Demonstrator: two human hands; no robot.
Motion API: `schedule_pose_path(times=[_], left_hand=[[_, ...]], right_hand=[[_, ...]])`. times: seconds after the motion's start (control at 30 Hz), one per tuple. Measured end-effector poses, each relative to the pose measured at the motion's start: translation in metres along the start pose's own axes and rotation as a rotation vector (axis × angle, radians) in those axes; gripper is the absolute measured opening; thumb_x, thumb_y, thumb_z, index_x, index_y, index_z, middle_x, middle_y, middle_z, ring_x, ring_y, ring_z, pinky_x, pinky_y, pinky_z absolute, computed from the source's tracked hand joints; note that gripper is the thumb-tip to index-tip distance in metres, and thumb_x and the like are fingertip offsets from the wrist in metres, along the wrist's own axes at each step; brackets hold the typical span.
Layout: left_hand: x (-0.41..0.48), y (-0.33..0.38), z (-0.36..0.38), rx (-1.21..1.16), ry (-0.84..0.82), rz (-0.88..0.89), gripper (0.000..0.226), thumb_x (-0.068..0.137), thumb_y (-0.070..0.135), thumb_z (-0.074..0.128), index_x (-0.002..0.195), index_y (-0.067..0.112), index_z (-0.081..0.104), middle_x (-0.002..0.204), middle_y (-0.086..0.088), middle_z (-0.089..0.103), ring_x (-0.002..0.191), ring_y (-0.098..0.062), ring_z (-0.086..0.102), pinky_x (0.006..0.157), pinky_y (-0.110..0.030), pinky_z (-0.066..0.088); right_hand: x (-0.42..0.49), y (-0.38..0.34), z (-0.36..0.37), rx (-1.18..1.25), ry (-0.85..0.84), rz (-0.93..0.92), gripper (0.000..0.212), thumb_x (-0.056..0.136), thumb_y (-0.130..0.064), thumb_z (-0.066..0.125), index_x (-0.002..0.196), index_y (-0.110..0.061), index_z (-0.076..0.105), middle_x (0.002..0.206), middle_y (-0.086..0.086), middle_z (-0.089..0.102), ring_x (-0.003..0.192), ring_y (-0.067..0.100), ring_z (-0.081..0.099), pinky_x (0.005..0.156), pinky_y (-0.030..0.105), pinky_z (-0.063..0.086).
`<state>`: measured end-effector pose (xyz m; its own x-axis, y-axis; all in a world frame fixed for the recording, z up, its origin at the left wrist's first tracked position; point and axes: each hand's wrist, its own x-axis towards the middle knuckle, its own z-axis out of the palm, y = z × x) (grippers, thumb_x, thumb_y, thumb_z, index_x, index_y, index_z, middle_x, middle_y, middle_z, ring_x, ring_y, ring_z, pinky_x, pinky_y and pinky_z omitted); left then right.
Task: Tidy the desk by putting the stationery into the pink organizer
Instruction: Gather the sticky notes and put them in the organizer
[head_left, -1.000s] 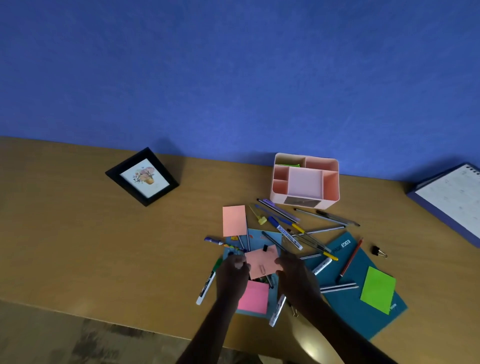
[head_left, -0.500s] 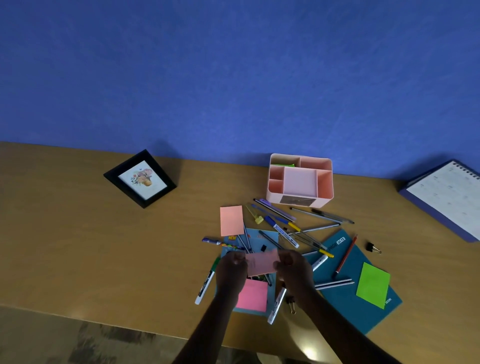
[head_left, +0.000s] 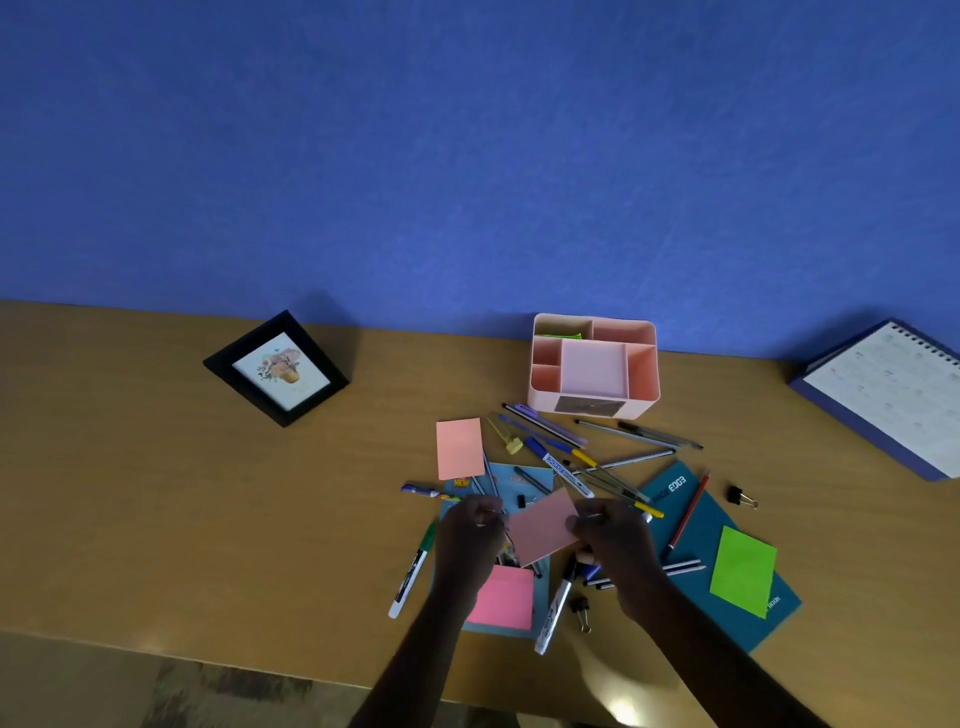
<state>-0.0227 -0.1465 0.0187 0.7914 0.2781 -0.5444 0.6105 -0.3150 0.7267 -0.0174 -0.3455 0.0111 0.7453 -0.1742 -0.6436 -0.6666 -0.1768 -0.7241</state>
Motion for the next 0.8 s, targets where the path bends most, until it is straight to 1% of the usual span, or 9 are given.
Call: schedule_pose_path(times=[0.1, 0.2, 0.3, 0.37, 0.4, 0.47, 0.57, 0.67, 0.8], left_hand=[[0.005, 0.019, 0.001, 0.009, -0.071, 0.112, 0.026, 0.093, 0.017, 0.073, 0.119, 0.02, 0.076, 0.11, 0.002, 0.079, 0.091, -0.019, 0.078, 0.065, -0.029, 0.064], [0.01, 0.049, 0.001, 0.018, -0.125, 0.285, 0.033, 0.093, 0.016, 0.076, 0.126, 0.022, 0.076, 0.112, 0.003, 0.076, 0.078, -0.014, 0.078, 0.066, -0.035, 0.067], [0.017, 0.077, -0.001, 0.084, -0.133, 0.553, 0.037, 0.092, 0.014, 0.079, 0.128, 0.022, 0.076, 0.107, 0.005, 0.075, 0.082, -0.004, 0.075, 0.073, -0.023, 0.063], [0.023, 0.092, -0.002, 0.125, -0.095, 0.687, 0.028, 0.092, 0.011, 0.079, 0.119, 0.02, 0.08, 0.1, 0.009, 0.075, 0.083, 0.001, 0.072, 0.076, -0.014, 0.056], [0.027, 0.098, -0.003, 0.134, -0.081, 0.726, 0.022, 0.093, 0.01, 0.078, 0.113, 0.018, 0.082, 0.095, 0.009, 0.076, 0.079, 0.0, 0.072, 0.074, -0.015, 0.056], [0.035, 0.111, -0.005, 0.159, -0.051, 0.776, 0.013, 0.094, 0.01, 0.075, 0.104, 0.014, 0.083, 0.09, 0.008, 0.076, 0.072, -0.004, 0.07, 0.072, -0.021, 0.057], [0.046, 0.128, -0.008, 0.18, -0.002, 0.837, 0.01, 0.095, 0.009, 0.074, 0.1, 0.012, 0.083, 0.089, 0.004, 0.077, 0.075, -0.003, 0.069, 0.073, -0.019, 0.054], [0.057, 0.146, -0.012, 0.189, 0.073, 0.893, 0.011, 0.097, 0.009, 0.074, 0.101, 0.012, 0.083, 0.091, 0.002, 0.079, 0.079, -0.005, 0.071, 0.074, -0.025, 0.058], [0.08, 0.173, -0.014, 0.213, 0.177, 0.94, 0.011, 0.097, 0.014, 0.075, 0.103, 0.014, 0.085, 0.087, 0.002, 0.08, 0.076, -0.012, 0.073, 0.073, -0.035, 0.06]], right_hand=[[0.001, -0.016, -0.01, -0.129, -0.005, -0.135, 0.01, 0.099, -0.016, 0.074, 0.108, -0.019, 0.073, 0.101, 0.006, 0.077, 0.086, 0.02, 0.077, 0.069, 0.034, 0.066], [0.006, -0.038, -0.023, -0.328, 0.006, -0.375, 0.016, 0.1, -0.018, 0.073, 0.114, -0.023, 0.076, 0.1, -0.001, 0.077, 0.08, 0.007, 0.074, 0.062, 0.024, 0.062], [0.015, -0.066, -0.034, -0.489, 0.01, -0.665, 0.022, 0.096, -0.01, 0.076, 0.115, -0.02, 0.08, 0.103, -0.004, 0.078, 0.083, 0.004, 0.073, 0.068, 0.031, 0.064], [0.019, -0.086, -0.041, -0.543, 0.02, -0.801, 0.023, 0.094, -0.005, 0.078, 0.113, -0.018, 0.081, 0.1, -0.003, 0.078, 0.084, 0.007, 0.073, 0.069, 0.034, 0.064], [0.021, -0.096, -0.044, -0.555, 0.026, -0.852, 0.023, 0.093, -0.005, 0.079, 0.112, -0.017, 0.082, 0.101, -0.002, 0.078, 0.085, 0.01, 0.074, 0.071, 0.035, 0.064], [0.024, -0.114, -0.048, -0.58, 0.044, -0.933, 0.02, 0.091, -0.006, 0.081, 0.109, -0.014, 0.082, 0.104, 0.002, 0.079, 0.091, 0.014, 0.076, 0.078, 0.035, 0.066], [0.029, -0.135, -0.055, -0.613, 0.077, -0.994, 0.017, 0.094, -0.007, 0.078, 0.11, -0.012, 0.08, 0.109, 0.004, 0.078, 0.098, 0.015, 0.075, 0.086, 0.033, 0.064], [0.039, -0.155, -0.06, -0.645, 0.165, -1.052, 0.013, 0.098, -0.01, 0.074, 0.11, -0.011, 0.078, 0.112, 0.008, 0.077, 0.1, 0.022, 0.076, 0.083, 0.039, 0.066], [0.064, -0.182, -0.064, -0.664, 0.268, -1.107, 0.015, 0.102, -0.016, 0.068, 0.111, -0.014, 0.079, 0.107, 0.006, 0.076, 0.09, 0.02, 0.073, 0.071, 0.044, 0.062]])
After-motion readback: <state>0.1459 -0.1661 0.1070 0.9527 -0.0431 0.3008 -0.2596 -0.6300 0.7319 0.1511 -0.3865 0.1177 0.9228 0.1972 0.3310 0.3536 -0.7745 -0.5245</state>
